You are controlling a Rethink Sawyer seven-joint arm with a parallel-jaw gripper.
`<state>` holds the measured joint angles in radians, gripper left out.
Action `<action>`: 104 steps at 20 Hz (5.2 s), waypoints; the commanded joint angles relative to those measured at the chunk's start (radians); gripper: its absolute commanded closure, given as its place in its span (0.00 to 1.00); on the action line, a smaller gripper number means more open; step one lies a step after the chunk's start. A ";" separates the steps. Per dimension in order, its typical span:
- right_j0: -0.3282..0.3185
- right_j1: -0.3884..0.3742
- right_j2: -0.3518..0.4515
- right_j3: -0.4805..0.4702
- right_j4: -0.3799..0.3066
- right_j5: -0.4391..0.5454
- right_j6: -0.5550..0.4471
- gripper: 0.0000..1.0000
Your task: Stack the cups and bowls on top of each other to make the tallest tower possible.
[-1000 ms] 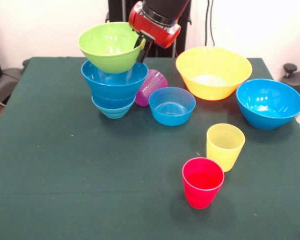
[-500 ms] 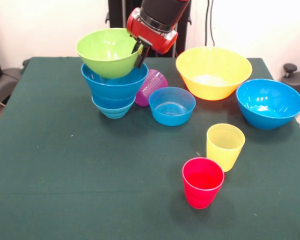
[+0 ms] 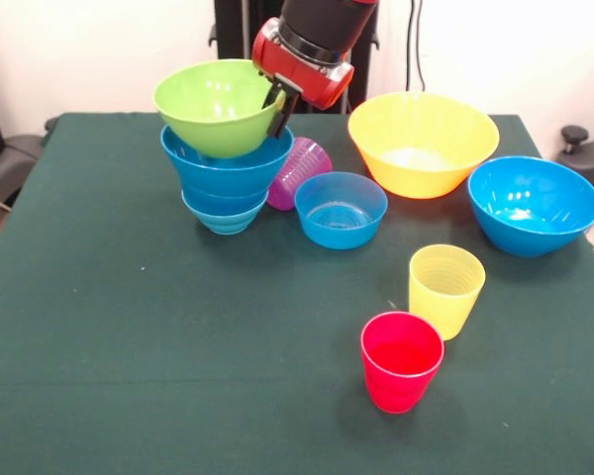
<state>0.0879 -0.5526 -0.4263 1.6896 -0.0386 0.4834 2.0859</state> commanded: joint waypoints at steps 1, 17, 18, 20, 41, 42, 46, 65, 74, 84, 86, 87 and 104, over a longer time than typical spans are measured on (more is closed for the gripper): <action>0.025 0.010 0.048 0.041 0.040 -0.042 0.202 1.00; 0.036 0.007 0.038 0.038 0.066 -0.072 0.195 0.00; 0.036 0.008 0.039 0.038 0.067 -0.071 0.193 0.00; 0.031 0.008 0.044 0.037 0.067 -0.071 0.186 0.00; 0.028 -0.008 0.059 0.034 0.081 -0.012 0.161 0.00; 0.031 -0.008 0.058 0.033 0.084 -0.009 0.163 0.00; 0.048 -0.016 0.055 0.039 0.100 0.015 0.173 0.00; -0.013 -0.115 0.199 0.112 0.119 0.086 0.008 0.00; -0.115 -0.147 0.374 0.208 0.111 0.017 -0.051 0.00; -0.177 -0.128 0.493 0.246 0.073 -0.061 -0.030 0.00; -0.185 -0.127 0.510 0.248 0.068 -0.059 -0.031 0.00; -0.191 -0.125 0.521 0.250 0.068 -0.059 -0.033 0.00; -0.273 -0.118 0.602 0.276 -0.032 -0.082 -0.031 0.00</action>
<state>-0.1877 -0.7156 0.1016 1.9323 0.0237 0.4807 2.0859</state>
